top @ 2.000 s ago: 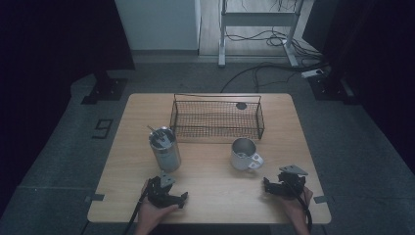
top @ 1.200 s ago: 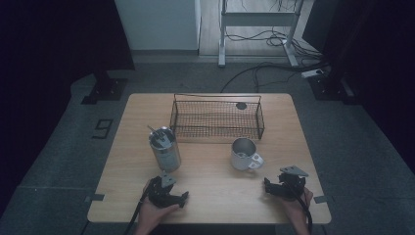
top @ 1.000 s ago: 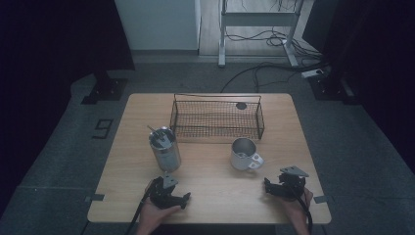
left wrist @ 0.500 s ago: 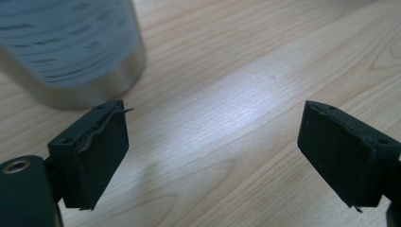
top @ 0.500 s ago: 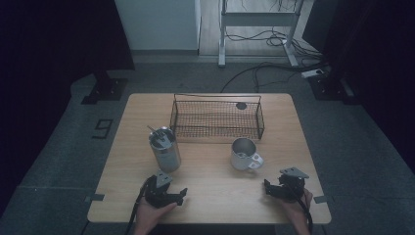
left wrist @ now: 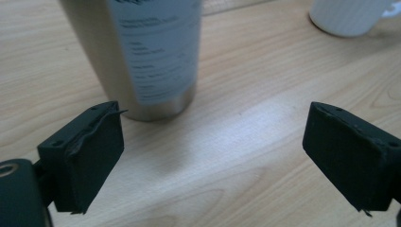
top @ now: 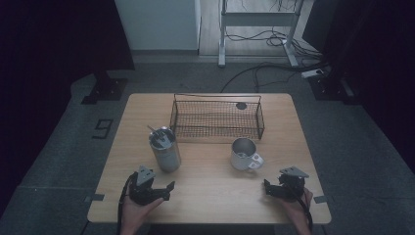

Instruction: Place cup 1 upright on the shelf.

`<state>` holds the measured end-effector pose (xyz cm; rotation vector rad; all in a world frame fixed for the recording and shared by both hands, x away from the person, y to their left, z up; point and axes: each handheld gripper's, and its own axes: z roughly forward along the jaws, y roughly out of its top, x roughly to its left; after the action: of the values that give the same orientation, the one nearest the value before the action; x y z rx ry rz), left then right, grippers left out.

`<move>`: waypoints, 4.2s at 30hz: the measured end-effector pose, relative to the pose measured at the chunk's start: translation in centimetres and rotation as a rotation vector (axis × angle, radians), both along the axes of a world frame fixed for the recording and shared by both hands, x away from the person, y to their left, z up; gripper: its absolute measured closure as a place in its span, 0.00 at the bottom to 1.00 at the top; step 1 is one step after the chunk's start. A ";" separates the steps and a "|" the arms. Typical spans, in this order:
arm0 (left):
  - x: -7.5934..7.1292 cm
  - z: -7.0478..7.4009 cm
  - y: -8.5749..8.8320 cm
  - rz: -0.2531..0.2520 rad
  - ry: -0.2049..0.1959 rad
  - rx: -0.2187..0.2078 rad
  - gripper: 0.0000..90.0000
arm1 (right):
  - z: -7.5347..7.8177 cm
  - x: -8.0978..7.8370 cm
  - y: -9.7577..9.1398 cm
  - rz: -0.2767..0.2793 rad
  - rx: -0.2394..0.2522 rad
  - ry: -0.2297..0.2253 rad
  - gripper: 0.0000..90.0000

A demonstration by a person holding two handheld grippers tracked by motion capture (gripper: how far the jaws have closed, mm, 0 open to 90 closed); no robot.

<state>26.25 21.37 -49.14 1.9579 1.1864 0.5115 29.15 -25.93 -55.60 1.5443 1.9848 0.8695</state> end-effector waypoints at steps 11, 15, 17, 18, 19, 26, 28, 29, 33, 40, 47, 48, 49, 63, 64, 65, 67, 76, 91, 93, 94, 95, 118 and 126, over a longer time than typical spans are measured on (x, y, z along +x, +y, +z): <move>0.6 -0.2 1.8 0.053 -0.004 -0.026 0.03 | 0.0 0.1 0.0 -0.005 0.003 0.002 0.06; 0.8 -0.1 2.0 0.052 0.001 -0.032 0.02 | 0.0 0.1 0.0 -0.005 0.003 0.001 0.06; 1.0 0.1 2.1 0.051 0.003 -0.037 0.01 | 0.0 0.1 0.0 -0.005 0.003 0.002 0.06; 1.0 0.1 2.1 0.051 0.003 -0.037 0.01 | 0.0 0.1 0.0 -0.005 0.003 0.002 0.06; 1.1 0.2 2.1 0.053 0.004 -0.041 0.01 | 0.0 0.1 -0.1 -0.005 0.002 0.001 0.06; 2.2 0.6 1.8 0.047 0.007 -0.064 0.00 | 0.0 0.1 -0.1 -0.004 0.002 0.001 0.06; 2.4 0.6 1.7 0.043 0.004 -0.063 0.00 | 0.0 0.1 -0.1 -0.004 0.003 0.001 0.06; 2.6 0.6 1.6 0.040 0.002 -0.060 0.00 | 0.0 0.1 -0.1 -0.003 0.002 0.000 0.07; 3.3 0.7 1.4 0.043 -0.004 -0.057 0.00 | 0.0 0.1 -0.1 -0.005 0.002 -0.001 0.07; 4.6 0.8 1.1 0.040 -0.005 -0.053 0.00 | 0.0 0.1 -0.1 -0.010 0.002 -0.002 0.08; 5.4 0.8 0.8 0.051 -0.011 -0.041 0.00 | 0.0 0.1 0.0 -0.020 0.002 -0.003 0.09; 5.4 0.8 0.8 0.051 -0.011 -0.041 0.00 | 0.0 0.1 0.0 -0.020 0.002 -0.003 0.09; 5.7 0.9 0.8 0.054 -0.016 -0.042 0.00 | 0.0 0.1 0.0 -0.021 0.002 -0.003 0.09; 7.3 1.3 0.2 0.054 -0.013 -0.020 0.00 | 0.0 0.1 0.0 -0.024 0.002 -0.003 0.09; 7.4 1.3 0.2 0.055 -0.015 -0.020 0.00 | 0.0 0.1 0.0 -0.024 0.002 -0.003 0.09; 7.5 1.3 0.1 0.055 -0.017 -0.017 0.00 | 0.0 0.1 0.0 -0.024 0.002 -0.003 0.09; 7.8 1.3 0.0 0.057 -0.018 -0.011 0.00 | 0.0 0.1 0.0 -0.024 0.002 -0.003 0.09; 9.0 1.1 -1.0 0.057 -0.045 0.011 0.00 | 0.0 0.1 0.0 -0.027 0.003 -0.006 0.10; 10.5 0.9 -1.5 0.061 -0.040 0.005 0.03 | 0.0 0.1 0.0 -0.027 0.003 -0.006 0.10; 10.5 0.8 -1.5 0.056 -0.047 0.010 0.04 | 0.0 0.1 0.0 -0.027 0.003 -0.006 0.10; 10.5 0.9 -1.5 0.054 -0.049 0.011 0.04 | 0.0 0.1 0.0 -0.027 0.003 -0.006 0.10; 10.5 0.9 -1.5 0.054 -0.050 0.013 0.04 | 0.0 0.1 0.0 -0.027 0.003 -0.006 0.10; 9.8 2.3 -1.7 0.024 -0.066 -0.001 0.05 | 0.0 0.1 0.0 -0.029 0.004 -0.008 0.10; 9.3 5.2 -1.8 0.019 -0.082 -0.012 0.05 | 0.0 0.1 -0.1 -0.036 0.004 -0.010 0.11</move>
<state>35.51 19.53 -43.96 1.8988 1.1550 0.5877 29.21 -26.01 -55.57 1.5705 1.9433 0.8653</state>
